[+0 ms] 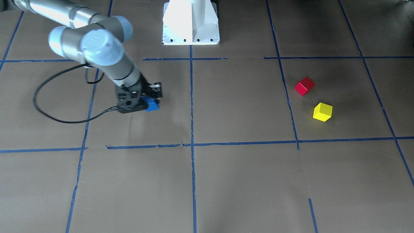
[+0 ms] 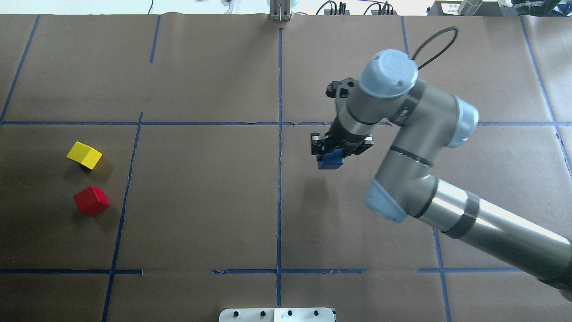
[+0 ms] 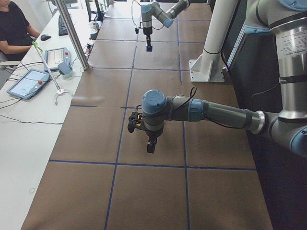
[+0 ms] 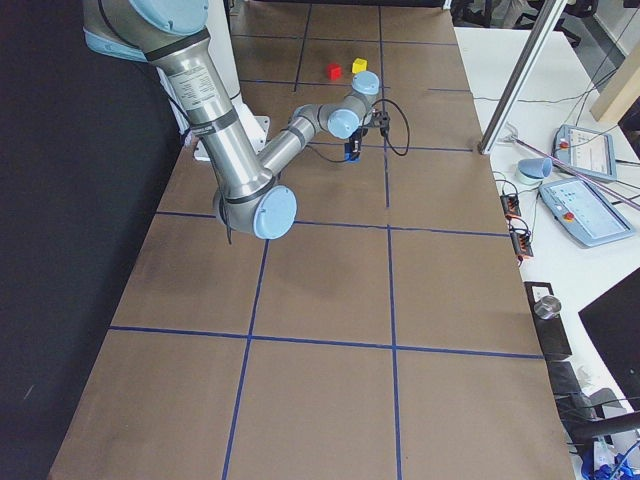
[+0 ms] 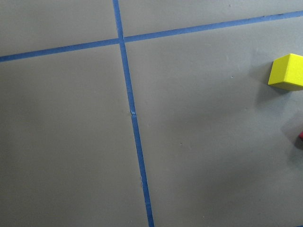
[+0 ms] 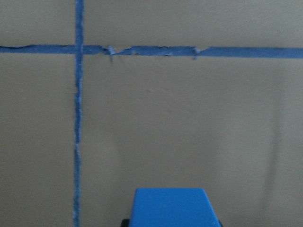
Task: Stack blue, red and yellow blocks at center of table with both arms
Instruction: 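Carry the blue block to the table center and release it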
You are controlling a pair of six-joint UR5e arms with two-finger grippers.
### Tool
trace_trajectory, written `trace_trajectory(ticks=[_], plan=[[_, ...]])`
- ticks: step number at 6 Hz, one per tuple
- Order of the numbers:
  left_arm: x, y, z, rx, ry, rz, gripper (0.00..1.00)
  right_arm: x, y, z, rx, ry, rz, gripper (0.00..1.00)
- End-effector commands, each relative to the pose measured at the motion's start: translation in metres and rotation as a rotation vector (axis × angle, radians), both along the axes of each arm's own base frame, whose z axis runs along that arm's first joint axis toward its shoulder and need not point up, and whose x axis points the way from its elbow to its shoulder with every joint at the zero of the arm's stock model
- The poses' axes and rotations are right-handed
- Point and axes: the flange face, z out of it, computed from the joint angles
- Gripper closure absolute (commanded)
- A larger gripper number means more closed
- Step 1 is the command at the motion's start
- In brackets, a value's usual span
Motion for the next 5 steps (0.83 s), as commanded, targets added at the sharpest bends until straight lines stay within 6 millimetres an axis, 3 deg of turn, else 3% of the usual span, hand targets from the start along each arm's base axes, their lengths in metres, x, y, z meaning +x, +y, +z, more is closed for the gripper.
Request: trace_trajectory(ticks=[1, 3, 5], plan=[[0.000, -0.002, -0.005, 0.013, -0.002, 0.002, 0.00, -0.094, 0.015, -0.051, -0.098, 0.050, 0.094, 1.00], [0.000, -0.002, -0.008, 0.018, 0.000, 0.001, 0.00, -0.103, 0.022, -0.048, -0.149, 0.062, 0.131, 0.97], [0.000, -0.001, -0.012, 0.026, 0.000, -0.001, 0.00, -0.107, 0.022, -0.039, -0.142, 0.078, 0.117, 0.81]])
